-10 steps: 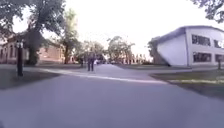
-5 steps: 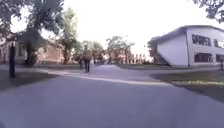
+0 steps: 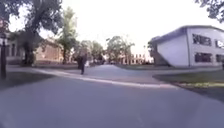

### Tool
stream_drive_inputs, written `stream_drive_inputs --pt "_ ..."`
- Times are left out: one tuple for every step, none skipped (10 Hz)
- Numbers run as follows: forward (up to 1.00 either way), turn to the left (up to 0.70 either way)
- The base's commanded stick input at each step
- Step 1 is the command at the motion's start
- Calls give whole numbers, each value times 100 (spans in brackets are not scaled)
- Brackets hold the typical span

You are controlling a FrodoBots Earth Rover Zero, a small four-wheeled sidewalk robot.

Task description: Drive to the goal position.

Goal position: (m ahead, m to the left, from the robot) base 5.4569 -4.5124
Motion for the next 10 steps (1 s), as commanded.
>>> stream_drive_inputs --pt "70 0" --pt "70 0" --pt "70 0" --pt "70 0" --pt "70 0" --pt "70 0" --pt "70 0" --pt "70 0" --pt "70 0" --pt "70 0"
